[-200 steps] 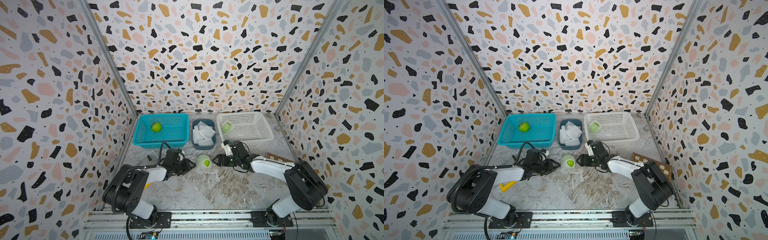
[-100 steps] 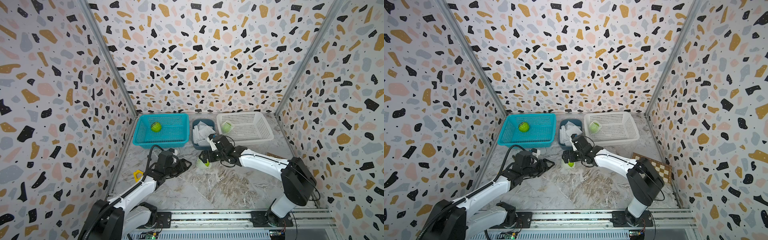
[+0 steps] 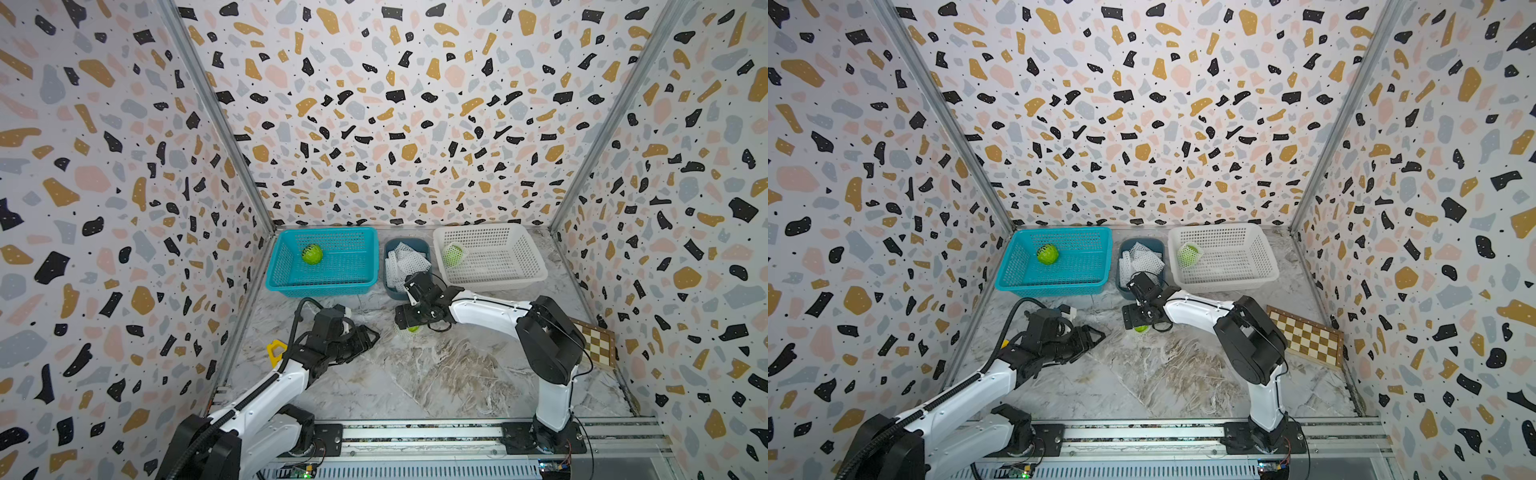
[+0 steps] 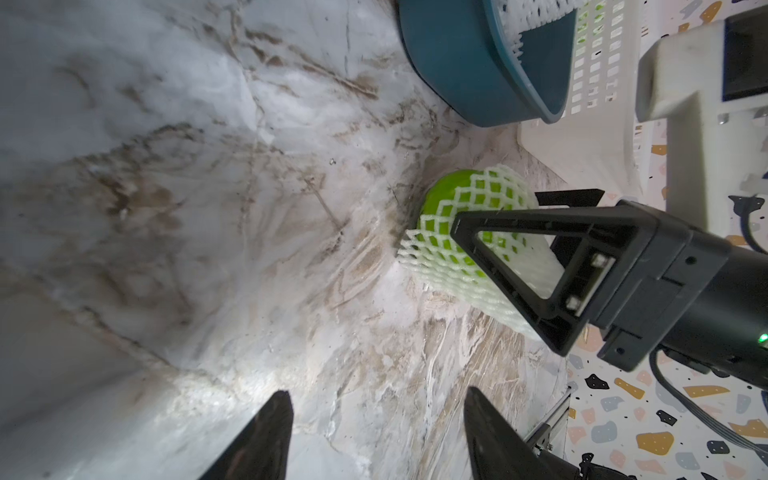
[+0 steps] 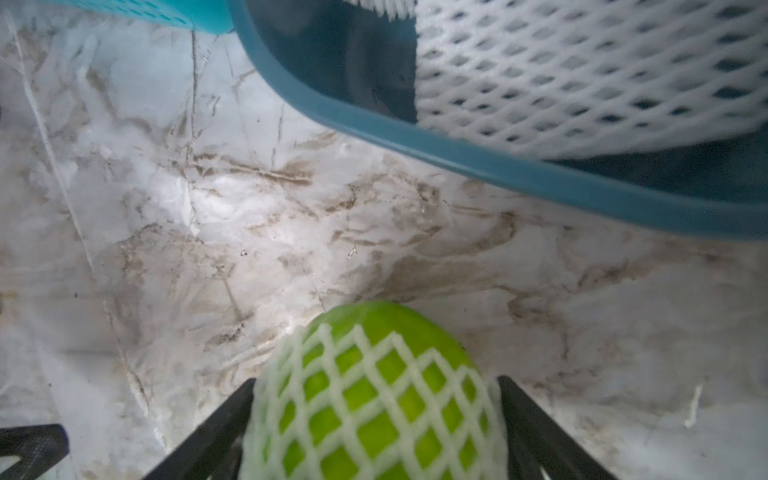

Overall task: Sleeve custard apples in foam nets
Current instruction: Put on the foam net on the custard apple.

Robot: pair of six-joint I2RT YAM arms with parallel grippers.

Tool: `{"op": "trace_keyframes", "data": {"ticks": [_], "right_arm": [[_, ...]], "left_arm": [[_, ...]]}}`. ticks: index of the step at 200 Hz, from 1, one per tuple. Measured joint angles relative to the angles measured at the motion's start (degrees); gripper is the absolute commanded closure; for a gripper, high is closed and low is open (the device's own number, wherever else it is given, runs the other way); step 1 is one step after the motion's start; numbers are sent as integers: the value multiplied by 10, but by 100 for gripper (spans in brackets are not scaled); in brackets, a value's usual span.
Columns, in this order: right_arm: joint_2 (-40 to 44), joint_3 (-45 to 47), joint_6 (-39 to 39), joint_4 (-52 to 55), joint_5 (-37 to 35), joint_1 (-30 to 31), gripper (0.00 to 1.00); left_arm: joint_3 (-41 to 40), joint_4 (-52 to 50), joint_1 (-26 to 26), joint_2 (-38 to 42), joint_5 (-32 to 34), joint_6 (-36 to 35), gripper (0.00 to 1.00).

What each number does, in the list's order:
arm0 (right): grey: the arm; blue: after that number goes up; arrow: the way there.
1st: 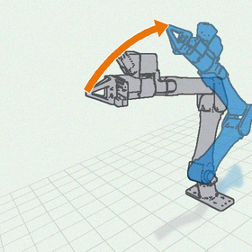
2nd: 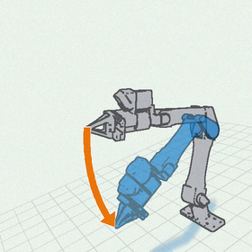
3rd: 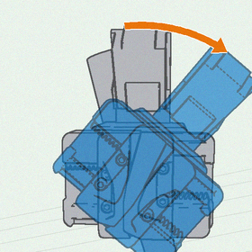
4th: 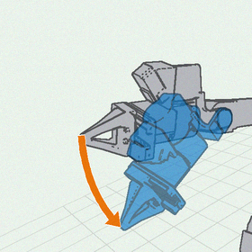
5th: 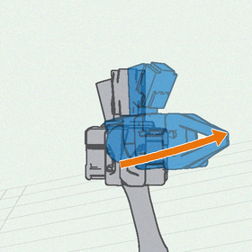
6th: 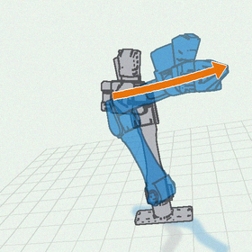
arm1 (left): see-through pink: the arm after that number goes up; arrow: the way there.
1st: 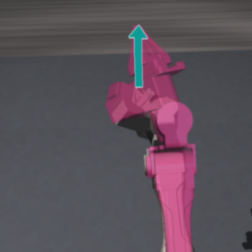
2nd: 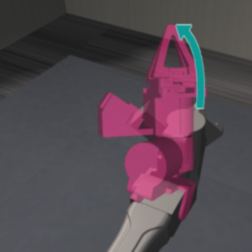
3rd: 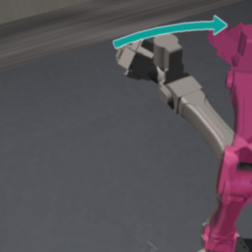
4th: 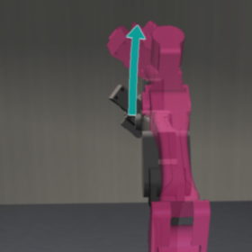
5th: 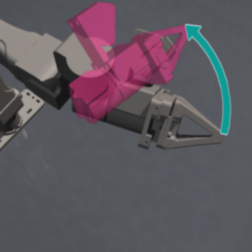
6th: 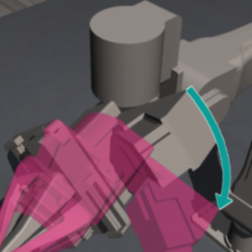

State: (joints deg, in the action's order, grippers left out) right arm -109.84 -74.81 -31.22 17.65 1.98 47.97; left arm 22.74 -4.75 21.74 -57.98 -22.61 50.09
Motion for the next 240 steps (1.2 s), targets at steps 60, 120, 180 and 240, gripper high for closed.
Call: {"op": "trace_keyframes", "data": {"ticks": [60, 120, 180, 240], "right_arm": [[-18, -14, 20, -1, -6, 5, 17], [-9, -6, 79, 10, 26, 5, 23], [6, -8, 184, 87, 50, 15, 22], [6, -27, 242, 150, 28, 26, 7]], "left_arm": [[0, 3, 0, -12, 0, 0, 36], [-1, 4, 0, -14, 0, 0, 36], [-1, 4, 0, -14, -1, 0, 36], [-1, 5, 0, -18, -5, 0, 36]]}}
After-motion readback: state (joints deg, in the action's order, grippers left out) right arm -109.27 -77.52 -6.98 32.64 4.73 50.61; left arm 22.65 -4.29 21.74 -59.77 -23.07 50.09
